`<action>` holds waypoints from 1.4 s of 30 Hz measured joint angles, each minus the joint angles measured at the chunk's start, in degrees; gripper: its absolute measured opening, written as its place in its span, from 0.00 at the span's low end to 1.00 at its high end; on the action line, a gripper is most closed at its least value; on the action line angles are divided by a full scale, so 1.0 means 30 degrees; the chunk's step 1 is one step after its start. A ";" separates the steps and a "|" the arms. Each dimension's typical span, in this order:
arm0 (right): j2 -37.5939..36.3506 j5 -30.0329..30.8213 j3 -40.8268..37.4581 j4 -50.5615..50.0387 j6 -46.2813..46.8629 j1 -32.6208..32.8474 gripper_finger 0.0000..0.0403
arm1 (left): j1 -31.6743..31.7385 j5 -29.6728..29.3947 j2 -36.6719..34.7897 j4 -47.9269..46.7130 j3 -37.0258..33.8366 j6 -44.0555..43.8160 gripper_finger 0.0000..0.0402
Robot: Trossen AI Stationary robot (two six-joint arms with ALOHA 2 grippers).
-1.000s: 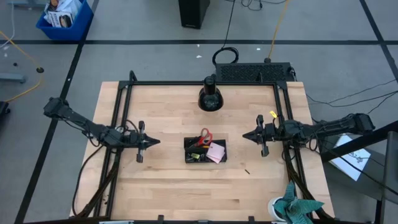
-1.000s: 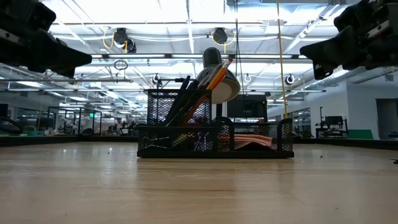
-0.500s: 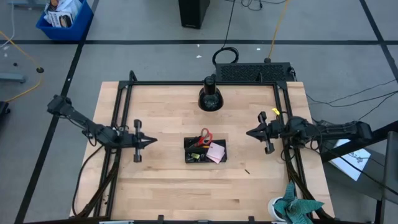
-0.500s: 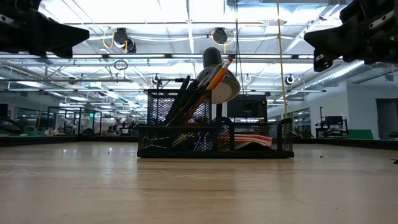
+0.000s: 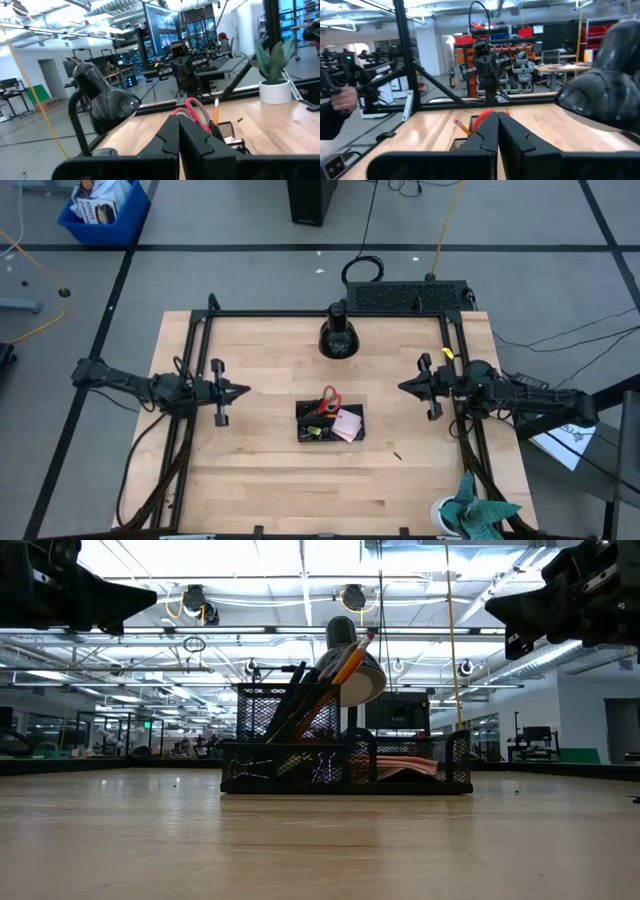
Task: Pick and place office supplies into organizer
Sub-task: Return to Home Position
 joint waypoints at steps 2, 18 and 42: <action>-0.0056 -0.0108 0.0000 -0.0321 -0.0034 -0.0302 0.00 | 0.0260 0.0148 -0.0902 -0.1032 0.0007 -0.0250 0.00; -0.0066 -0.1921 0.0000 -0.0844 0.0073 -0.1746 0.00 | 0.0493 0.0396 -0.3516 -0.5122 0.0007 -0.2722 0.00; -0.0059 -0.1925 0.0000 -0.2337 -0.0437 -0.1733 0.00 | 0.0493 0.1522 -0.3494 -0.5897 0.0044 -0.4472 0.00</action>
